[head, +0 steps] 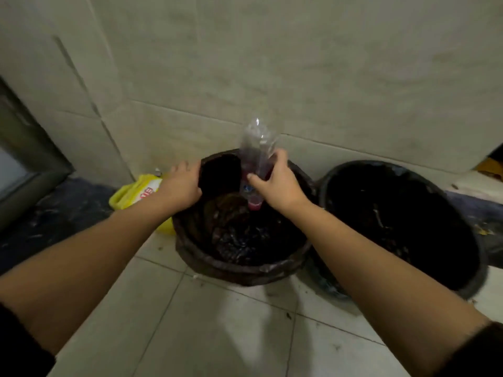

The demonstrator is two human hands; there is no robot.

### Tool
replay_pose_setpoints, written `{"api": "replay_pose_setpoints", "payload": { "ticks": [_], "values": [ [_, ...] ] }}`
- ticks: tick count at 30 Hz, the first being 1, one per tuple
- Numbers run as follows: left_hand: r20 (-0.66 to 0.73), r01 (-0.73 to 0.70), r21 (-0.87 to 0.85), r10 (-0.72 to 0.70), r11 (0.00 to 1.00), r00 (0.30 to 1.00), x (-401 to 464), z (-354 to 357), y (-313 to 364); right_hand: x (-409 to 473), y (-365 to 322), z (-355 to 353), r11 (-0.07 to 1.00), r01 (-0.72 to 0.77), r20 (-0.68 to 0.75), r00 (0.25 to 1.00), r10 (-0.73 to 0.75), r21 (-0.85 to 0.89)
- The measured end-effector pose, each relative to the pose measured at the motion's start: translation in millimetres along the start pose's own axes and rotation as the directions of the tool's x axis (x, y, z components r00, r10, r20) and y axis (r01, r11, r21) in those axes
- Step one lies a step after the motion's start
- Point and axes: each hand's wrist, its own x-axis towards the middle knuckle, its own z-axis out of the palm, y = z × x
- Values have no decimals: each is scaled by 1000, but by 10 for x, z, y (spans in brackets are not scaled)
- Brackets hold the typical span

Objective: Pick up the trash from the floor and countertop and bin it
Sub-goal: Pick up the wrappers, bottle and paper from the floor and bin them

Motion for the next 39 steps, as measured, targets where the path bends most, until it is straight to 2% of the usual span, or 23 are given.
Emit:
{"api": "replay_pose_setpoints", "payload": {
  "ticks": [3, 6, 8, 10, 11, 13, 16, 18, 21, 24, 26, 30, 32, 35, 39],
  "values": [
    [25, 82, -229, -78, 970, 997, 43, 90, -113, 146, 274, 403, 970, -190, 202, 955, 218, -148],
    [-9, 56, -293, -62, 954, 998, 108, 140, -121, 258, 517, 656, 892, -316, 291, 864, 411, -324],
    [-23, 58, -315, -69, 947, 997, 130, 171, -134, 302, 638, 789, 828, -339, 318, 805, 501, -445],
    [-23, 73, -317, -85, 946, 996, 137, 188, -139, 314, 716, 880, 747, -353, 352, 716, 603, -563],
    [-18, 85, -312, -95, 946, 995, 137, 199, -141, 312, 748, 913, 714, -336, 375, 672, 638, -614],
    [-20, 97, -304, -108, 948, 994, 139, 211, -135, 311, 798, 949, 698, -252, 420, 647, 637, -670],
    [-19, 98, -290, -108, 952, 994, 149, 213, -145, 312, 803, 940, 676, -193, 404, 675, 618, -711],
    [-9, 99, -271, -105, 958, 994, 152, 206, -158, 340, 745, 869, 692, -243, 370, 702, 609, -679],
    [22, 117, -185, -114, 976, 993, 94, 150, -117, 357, 600, 547, 806, -270, 307, 824, 477, -527],
    [-112, 82, -3, -81, 997, 990, -28, 21, 142, 288, 473, 11, 885, -205, 149, 946, 289, -418],
    [-212, -14, 28, 20, 1000, 977, -114, -90, 544, 180, 406, -342, 934, -156, 87, 977, 193, -322],
    [-212, -238, -23, 228, 971, 950, -325, -240, 1624, -188, 313, -1022, 939, -4, 8, 1000, 7, -343],
    [-210, -342, -67, 322, 937, 923, -464, -263, 2162, -417, 379, -1432, 930, -1, -73, 997, -28, -367],
    [-211, -490, -89, 464, 867, 860, -733, -183, 2963, -892, 753, -2197, 901, -110, -199, 980, 27, -420],
    [-171, -700, -81, 682, 710, 711, -1270, 198, 4119, -1945, 1551, -3263, 826, -363, -369, 906, 206, -430]
  ]
}}
